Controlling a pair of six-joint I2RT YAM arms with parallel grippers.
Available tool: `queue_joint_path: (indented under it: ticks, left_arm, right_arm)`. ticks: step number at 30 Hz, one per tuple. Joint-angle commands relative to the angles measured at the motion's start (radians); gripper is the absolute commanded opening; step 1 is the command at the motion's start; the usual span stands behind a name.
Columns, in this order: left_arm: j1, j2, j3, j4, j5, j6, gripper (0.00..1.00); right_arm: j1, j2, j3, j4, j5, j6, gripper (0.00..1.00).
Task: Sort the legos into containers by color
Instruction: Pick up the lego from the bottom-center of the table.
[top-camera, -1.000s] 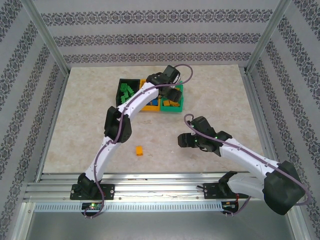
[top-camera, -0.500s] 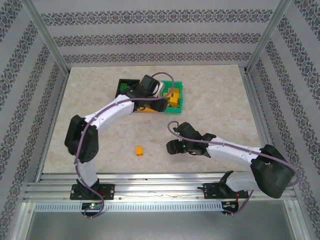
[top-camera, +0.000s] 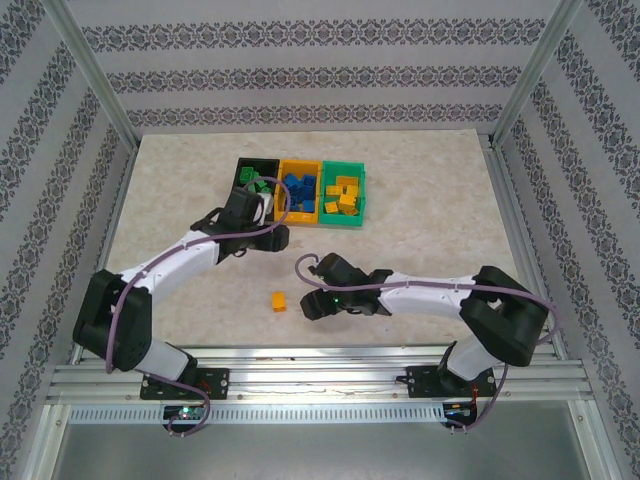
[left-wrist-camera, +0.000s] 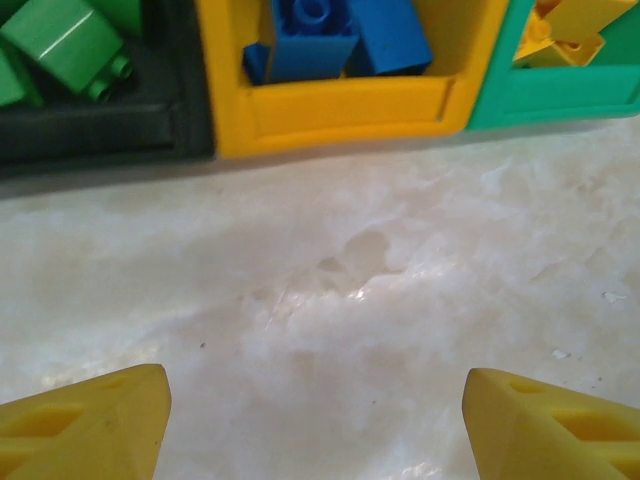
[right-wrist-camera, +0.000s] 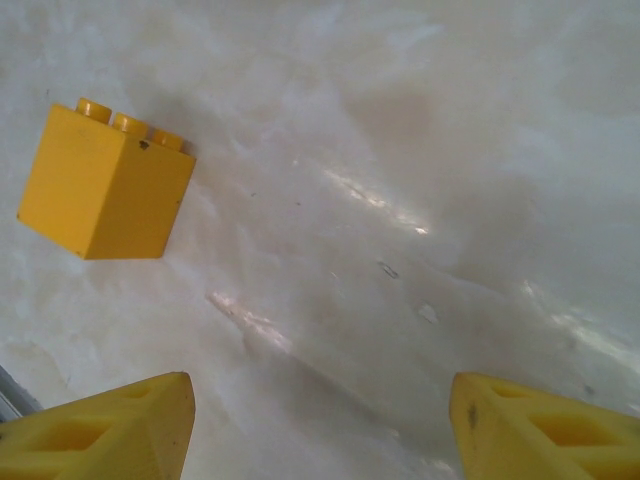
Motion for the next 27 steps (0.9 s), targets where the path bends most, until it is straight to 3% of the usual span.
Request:
queue_joint_path:
  ticks: [1,11,27]
  left_arm:
    - [0.021,-0.069,-0.068,0.094,0.016,-0.043,0.77]
    - [0.03,-0.165,-0.285,0.237,0.028,-0.116,0.77]
    - [0.04,-0.22,-0.373,0.256,0.006,-0.157,0.77]
  right_arm:
    - [0.025,0.04,0.062,0.041,-0.019,0.014,0.68]
    - [0.075,0.131,0.175,0.047,-0.034,0.011,0.69]
    - [0.118,0.319,0.393,-0.05,-0.029,-0.027,0.69]
